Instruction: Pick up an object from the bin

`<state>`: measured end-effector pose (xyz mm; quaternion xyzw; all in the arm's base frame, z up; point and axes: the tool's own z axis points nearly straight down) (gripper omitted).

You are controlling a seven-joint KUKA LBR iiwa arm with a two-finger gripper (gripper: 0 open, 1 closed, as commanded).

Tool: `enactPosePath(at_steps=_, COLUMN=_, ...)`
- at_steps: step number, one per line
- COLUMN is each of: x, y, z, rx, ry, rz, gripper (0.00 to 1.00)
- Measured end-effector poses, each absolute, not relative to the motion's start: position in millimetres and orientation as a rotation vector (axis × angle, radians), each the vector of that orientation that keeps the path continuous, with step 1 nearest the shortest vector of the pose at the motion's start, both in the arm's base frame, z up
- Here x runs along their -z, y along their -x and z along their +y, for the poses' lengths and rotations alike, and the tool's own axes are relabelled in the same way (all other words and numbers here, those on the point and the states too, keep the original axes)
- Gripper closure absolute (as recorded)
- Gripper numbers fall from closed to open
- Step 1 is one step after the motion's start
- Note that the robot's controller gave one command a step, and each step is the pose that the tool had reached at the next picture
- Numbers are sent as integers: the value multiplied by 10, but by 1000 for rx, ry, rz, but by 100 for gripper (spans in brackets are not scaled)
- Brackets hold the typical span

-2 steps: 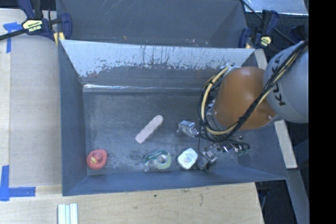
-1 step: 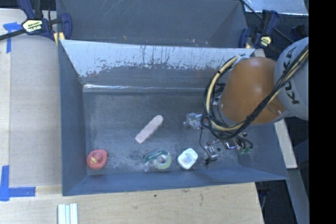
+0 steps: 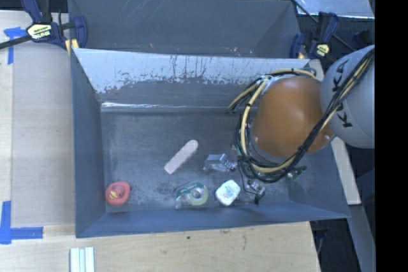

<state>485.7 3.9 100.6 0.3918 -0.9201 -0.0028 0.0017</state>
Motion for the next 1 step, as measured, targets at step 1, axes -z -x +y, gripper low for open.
enactPosePath(at_steps=1, x=-701, y=-4860, z=-28, rx=-5, ry=-764, rz=-3059, gripper=0)
